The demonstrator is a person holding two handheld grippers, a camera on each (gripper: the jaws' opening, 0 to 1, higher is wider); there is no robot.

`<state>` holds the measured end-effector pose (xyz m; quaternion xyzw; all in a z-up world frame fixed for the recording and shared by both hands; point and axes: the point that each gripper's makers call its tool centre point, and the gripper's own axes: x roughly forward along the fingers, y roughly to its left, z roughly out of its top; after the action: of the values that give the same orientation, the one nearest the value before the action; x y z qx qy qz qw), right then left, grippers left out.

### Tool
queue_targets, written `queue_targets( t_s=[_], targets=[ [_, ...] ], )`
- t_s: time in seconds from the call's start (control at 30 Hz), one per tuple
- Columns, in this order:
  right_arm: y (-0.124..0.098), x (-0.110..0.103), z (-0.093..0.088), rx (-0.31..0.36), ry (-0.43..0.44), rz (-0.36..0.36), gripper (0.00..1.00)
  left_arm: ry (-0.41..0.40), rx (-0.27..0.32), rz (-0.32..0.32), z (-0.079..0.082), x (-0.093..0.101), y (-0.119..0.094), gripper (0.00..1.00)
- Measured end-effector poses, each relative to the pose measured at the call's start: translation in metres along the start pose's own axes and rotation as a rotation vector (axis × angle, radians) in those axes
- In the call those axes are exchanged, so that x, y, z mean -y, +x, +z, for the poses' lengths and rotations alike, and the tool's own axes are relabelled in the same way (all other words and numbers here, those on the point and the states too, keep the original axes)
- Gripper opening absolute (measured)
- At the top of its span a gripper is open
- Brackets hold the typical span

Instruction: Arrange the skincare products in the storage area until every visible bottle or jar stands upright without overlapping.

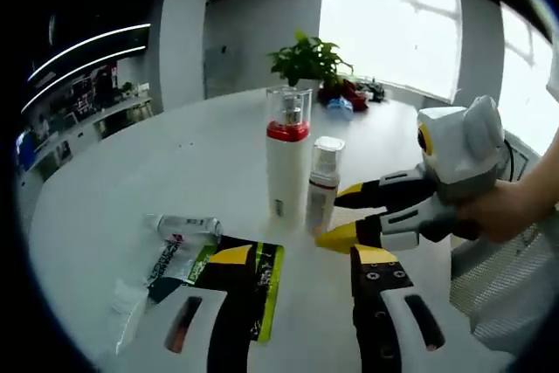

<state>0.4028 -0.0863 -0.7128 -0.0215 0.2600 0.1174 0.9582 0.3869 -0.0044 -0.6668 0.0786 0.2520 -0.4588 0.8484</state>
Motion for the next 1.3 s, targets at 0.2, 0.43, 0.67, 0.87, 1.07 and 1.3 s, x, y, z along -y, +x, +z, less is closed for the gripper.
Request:
queue_targets(
  t_s=[0.2,0.43,0.67,0.87,1.07,1.3],
  targets=[
    [-0.009,-0.017,-0.001,-0.025,-0.049,0.087,0.55,-0.025,-0.014,0.023,-0.008,0.000,-0.013,0.49],
    [-0.025,-0.040,0.005,-0.028,-0.114,0.194,0.69,-0.060,-0.038,0.045,-0.019,-0.001,-0.029,0.56],
    [-0.047,-0.047,0.009,-0.016,-0.111,0.250,0.81,-0.085,-0.034,0.074,-0.027,-0.001,-0.051,0.65],
    [-0.064,-0.047,0.011,-0.007,-0.083,0.283,0.90,-0.109,-0.041,0.092,-0.038,0.001,-0.070,0.70],
    [-0.080,-0.051,0.014,0.007,-0.061,0.318,0.96,-0.134,-0.057,0.114,-0.051,0.004,-0.090,0.74],
    [-0.097,-0.060,0.019,0.012,-0.036,0.384,1.00,-0.175,-0.051,0.137,-0.058,0.007,-0.119,0.79]
  ],
)
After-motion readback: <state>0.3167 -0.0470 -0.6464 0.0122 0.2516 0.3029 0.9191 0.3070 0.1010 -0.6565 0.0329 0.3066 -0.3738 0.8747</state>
